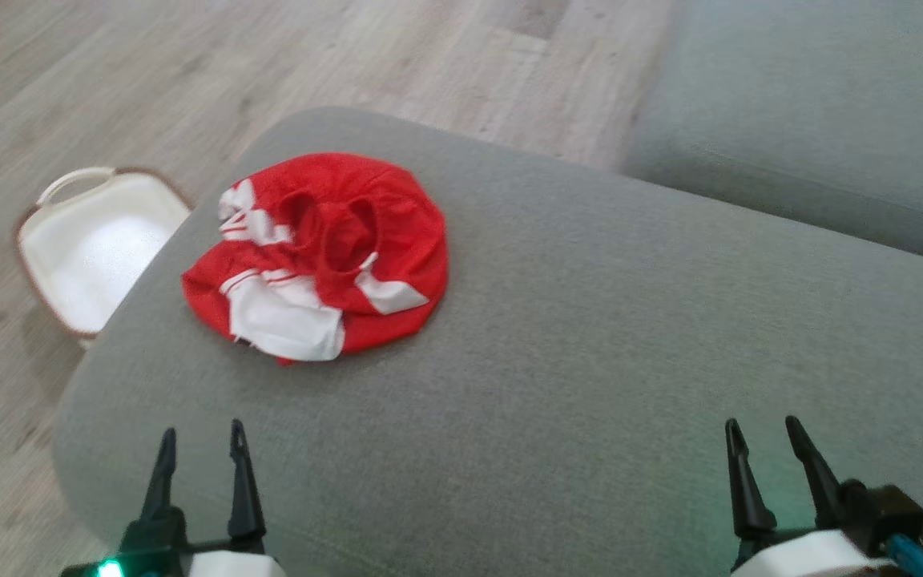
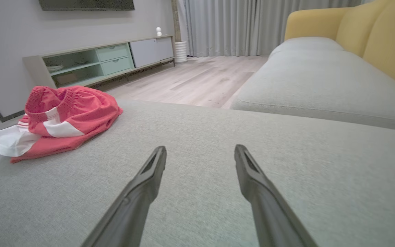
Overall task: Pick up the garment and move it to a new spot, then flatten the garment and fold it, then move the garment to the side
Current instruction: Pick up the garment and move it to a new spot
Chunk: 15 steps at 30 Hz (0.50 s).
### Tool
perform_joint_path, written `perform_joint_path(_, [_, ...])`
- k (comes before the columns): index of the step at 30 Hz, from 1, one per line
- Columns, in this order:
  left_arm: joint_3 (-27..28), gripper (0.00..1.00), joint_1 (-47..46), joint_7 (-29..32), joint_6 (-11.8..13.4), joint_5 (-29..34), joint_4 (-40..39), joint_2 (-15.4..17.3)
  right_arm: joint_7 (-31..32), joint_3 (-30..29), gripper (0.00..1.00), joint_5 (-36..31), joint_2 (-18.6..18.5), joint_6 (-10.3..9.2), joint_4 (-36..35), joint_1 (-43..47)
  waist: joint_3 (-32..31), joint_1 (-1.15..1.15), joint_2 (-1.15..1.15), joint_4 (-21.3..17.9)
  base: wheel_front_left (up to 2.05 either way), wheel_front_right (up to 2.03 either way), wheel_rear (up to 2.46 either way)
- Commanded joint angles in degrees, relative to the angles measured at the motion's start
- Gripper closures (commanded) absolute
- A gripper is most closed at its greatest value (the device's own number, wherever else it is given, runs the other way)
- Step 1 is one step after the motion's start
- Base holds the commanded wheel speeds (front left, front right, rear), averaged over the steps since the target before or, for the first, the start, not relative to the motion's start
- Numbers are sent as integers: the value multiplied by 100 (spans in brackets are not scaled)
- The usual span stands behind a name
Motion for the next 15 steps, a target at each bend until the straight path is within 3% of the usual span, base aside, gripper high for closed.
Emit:
perform_joint_path(1, [228, 0, -271, -62, -19, 74, -222, 13, -78, 118, 0, -57, -51, -4, -148, -349, 177, 0, 0, 192, 0, 0, 0])
perform_joint_path(11, [401, 0, -1241, -62, -266, 327, -476, 341, -78, 97, 0, -650, -51, -4, -330, -458, 867, 0, 0, 188, 0, 0, 0])
perform_joint_path(15, [480, 0, -2291, -62, -474, 318, -370, 563, -78, 43, 0, -1099, -106, -4, -527, -693, 1455, 0, 0, 22, 0, 0, 0])
